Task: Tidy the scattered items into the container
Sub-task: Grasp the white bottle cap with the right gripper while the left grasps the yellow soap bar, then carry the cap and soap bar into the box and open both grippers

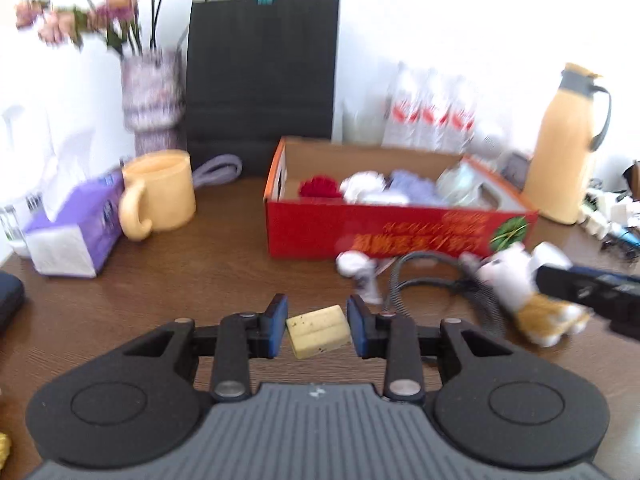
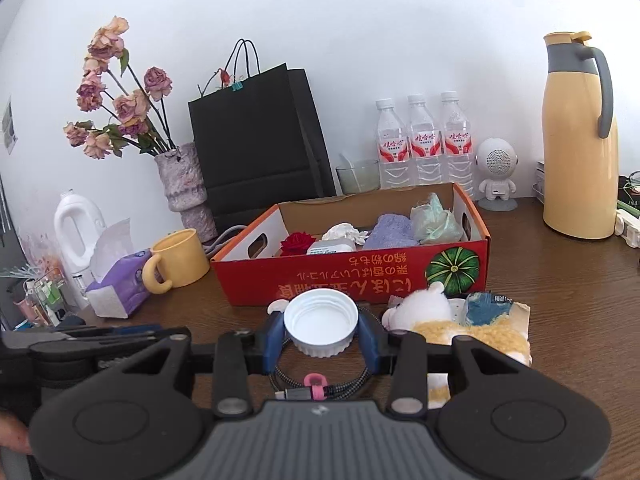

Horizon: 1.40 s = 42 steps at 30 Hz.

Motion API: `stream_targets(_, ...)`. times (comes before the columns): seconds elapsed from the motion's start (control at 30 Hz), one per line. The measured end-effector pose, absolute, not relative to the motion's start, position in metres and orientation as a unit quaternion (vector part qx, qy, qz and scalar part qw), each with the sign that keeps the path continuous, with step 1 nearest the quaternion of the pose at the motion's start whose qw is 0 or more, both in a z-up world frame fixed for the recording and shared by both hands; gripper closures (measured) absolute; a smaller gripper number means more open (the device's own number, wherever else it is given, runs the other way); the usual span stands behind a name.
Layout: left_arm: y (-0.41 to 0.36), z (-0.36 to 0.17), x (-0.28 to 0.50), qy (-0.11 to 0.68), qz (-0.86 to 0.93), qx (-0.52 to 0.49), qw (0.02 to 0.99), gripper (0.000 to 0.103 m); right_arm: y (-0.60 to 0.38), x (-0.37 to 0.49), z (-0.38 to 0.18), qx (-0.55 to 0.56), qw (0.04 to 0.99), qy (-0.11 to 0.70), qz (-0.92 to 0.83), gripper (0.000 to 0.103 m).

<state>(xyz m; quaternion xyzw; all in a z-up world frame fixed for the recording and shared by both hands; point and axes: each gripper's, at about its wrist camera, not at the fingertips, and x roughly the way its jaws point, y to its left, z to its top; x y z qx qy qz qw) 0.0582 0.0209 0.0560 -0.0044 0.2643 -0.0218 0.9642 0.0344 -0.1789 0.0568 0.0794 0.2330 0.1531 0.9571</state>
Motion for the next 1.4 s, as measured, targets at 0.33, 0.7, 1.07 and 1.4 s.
stream_targets(0.33,-0.026,0.081,-0.051,0.187,-0.052,0.035,0.980,0.069,-0.189,-0.050,0.041,0.066,0.951,0.266,0.141,0.064)
stream_targets(0.7,-0.024,0.083,-0.100,0.172,-0.062,0.023,0.983,0.069,-0.203,-0.110,0.036,0.051,0.962,0.246,0.110,0.064)
stream_targets(1.07,-0.017,0.147,0.044,0.094,-0.026,0.035,0.995,0.069,-0.205,0.019,0.113,0.052,0.969,0.191,0.147,0.064)
stream_targets(1.4,-0.005,0.150,0.245,0.222,-0.025,0.012,0.975,0.069,-0.191,0.222,0.147,0.039,0.942,0.292,0.160,0.064)
